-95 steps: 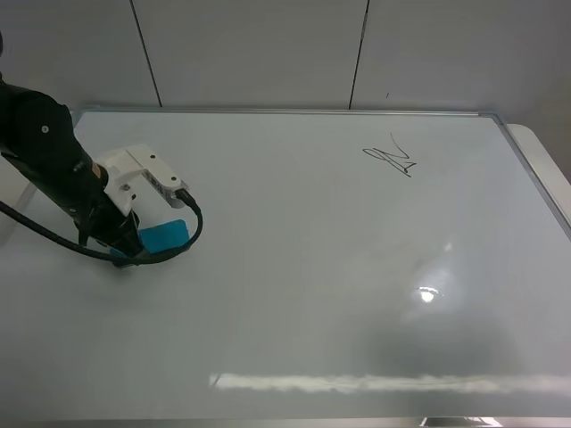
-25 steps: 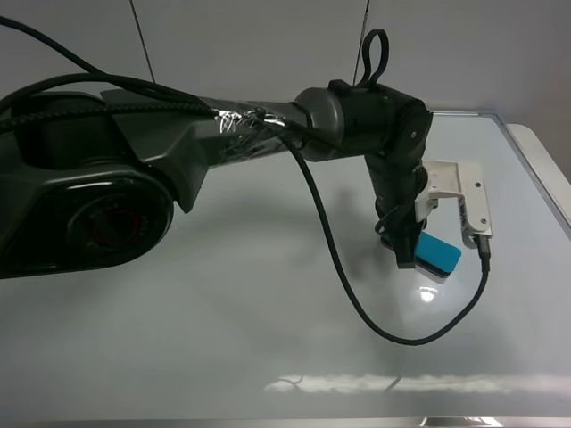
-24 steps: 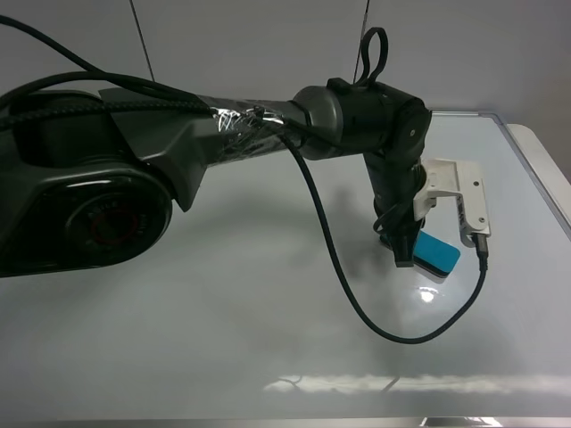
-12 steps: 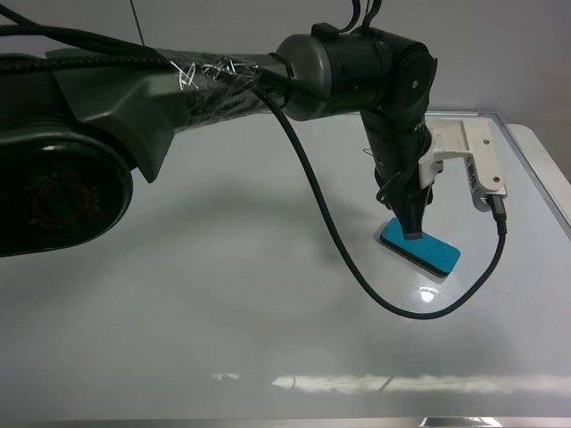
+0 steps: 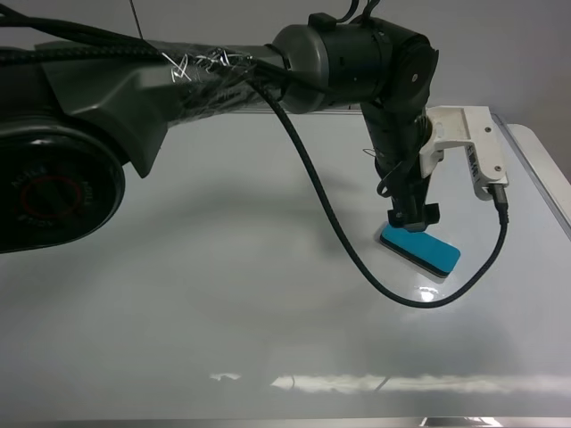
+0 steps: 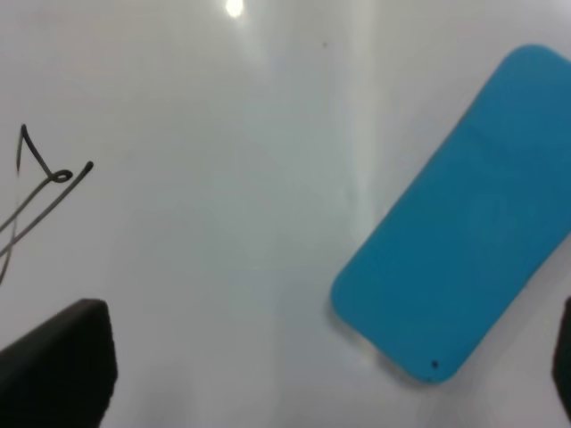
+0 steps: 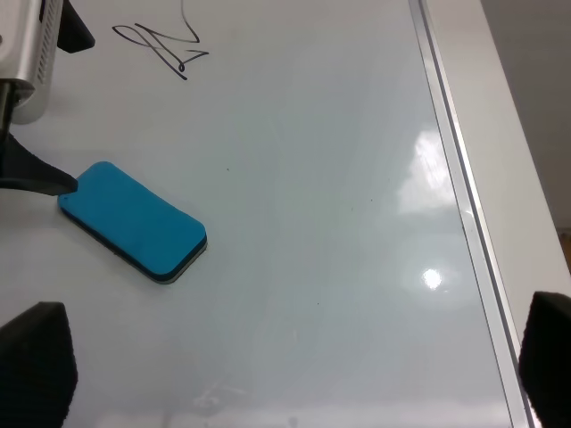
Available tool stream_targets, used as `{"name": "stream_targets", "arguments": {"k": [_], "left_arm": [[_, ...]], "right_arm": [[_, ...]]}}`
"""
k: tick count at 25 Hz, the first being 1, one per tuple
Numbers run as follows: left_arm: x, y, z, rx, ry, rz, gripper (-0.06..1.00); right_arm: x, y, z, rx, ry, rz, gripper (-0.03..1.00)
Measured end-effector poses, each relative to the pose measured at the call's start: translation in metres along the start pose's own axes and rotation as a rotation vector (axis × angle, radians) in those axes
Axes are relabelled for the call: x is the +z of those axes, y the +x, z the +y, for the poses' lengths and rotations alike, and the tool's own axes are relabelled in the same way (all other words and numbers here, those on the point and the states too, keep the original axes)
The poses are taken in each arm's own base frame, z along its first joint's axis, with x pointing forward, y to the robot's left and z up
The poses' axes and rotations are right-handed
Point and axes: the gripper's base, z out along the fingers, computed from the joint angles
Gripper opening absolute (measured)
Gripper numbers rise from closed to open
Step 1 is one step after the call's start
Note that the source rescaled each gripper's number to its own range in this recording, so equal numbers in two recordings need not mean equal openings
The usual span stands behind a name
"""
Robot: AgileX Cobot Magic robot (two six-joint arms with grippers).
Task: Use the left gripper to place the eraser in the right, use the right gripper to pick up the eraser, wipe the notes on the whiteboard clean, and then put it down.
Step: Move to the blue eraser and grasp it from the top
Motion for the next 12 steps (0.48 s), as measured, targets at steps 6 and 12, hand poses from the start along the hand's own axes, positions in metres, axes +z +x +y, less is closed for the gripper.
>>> {"name": "stream_targets", "arguments": {"k": [6, 12], "left_arm": [[-0.025, 0.015, 0.03, -0.069, -0.043, 0.018, 1.0], [-0.088, 0.086, 0.103, -0.272, -0.084, 0.136, 1.0]], "right_arm": [[0.0, 0.0, 0.0, 0.0, 0.0, 0.0, 1.0], [0.0, 0.0, 0.0, 0.0, 0.0, 0.0, 1.0]]}}
